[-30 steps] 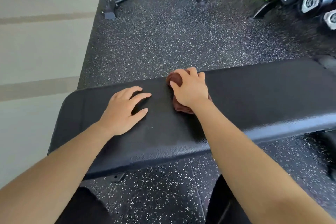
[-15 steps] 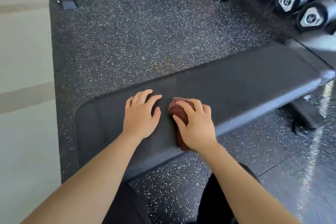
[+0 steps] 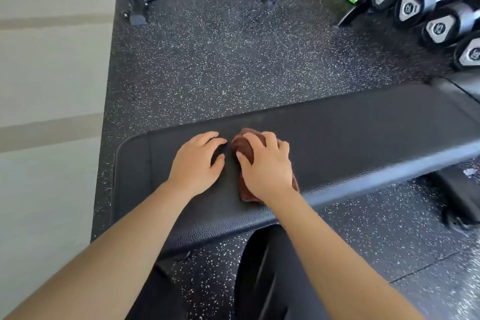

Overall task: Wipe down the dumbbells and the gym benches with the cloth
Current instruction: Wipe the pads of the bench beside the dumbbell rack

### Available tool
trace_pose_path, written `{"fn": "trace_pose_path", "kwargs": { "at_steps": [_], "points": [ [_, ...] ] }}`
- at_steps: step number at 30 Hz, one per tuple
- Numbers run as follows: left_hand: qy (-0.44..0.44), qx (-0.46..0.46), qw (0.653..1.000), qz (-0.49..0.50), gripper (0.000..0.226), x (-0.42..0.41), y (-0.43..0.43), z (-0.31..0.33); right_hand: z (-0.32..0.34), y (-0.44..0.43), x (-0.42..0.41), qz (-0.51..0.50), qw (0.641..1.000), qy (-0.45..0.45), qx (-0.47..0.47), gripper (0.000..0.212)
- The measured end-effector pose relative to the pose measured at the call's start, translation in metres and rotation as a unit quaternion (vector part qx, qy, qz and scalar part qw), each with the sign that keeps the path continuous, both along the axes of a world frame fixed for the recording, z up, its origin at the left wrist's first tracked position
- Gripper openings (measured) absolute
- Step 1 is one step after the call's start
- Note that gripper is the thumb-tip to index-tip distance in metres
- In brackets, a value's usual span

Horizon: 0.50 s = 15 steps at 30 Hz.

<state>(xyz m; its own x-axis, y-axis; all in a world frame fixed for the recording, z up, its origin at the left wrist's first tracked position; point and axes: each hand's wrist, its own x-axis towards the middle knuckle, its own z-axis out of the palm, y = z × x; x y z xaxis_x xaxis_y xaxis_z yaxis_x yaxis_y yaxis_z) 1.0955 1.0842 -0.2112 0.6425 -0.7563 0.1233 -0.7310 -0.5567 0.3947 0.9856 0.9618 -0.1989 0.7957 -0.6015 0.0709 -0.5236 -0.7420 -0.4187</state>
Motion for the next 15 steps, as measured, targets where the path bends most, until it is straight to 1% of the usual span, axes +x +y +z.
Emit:
{"fn": "trace_pose_path", "kwargs": {
  "at_steps": [2,5,11,15],
  "points": [
    [-0.024,0.015,0.999,0.023,0.042,0.003,0.017,-0.003,-0.004,0.019,-0.011,0.004,1.0,-0.012,-0.007,0.043],
    [-0.028,0.009,0.999,0.023,0.043,0.003,0.032,-0.006,-0.005,0.019,-0.004,-0.02,0.999,-0.021,0.018,0.042],
    [-0.03,-0.001,0.999,0.038,0.043,0.005,0.029,-0.007,-0.001,-0.004,0.053,-0.031,0.999,-0.006,0.027,0.043],
    [-0.032,-0.013,0.998,0.043,0.042,0.005,0.03,-0.008,0.004,-0.022,0.088,-0.033,0.999,0.004,0.035,0.039]
  ]
}}
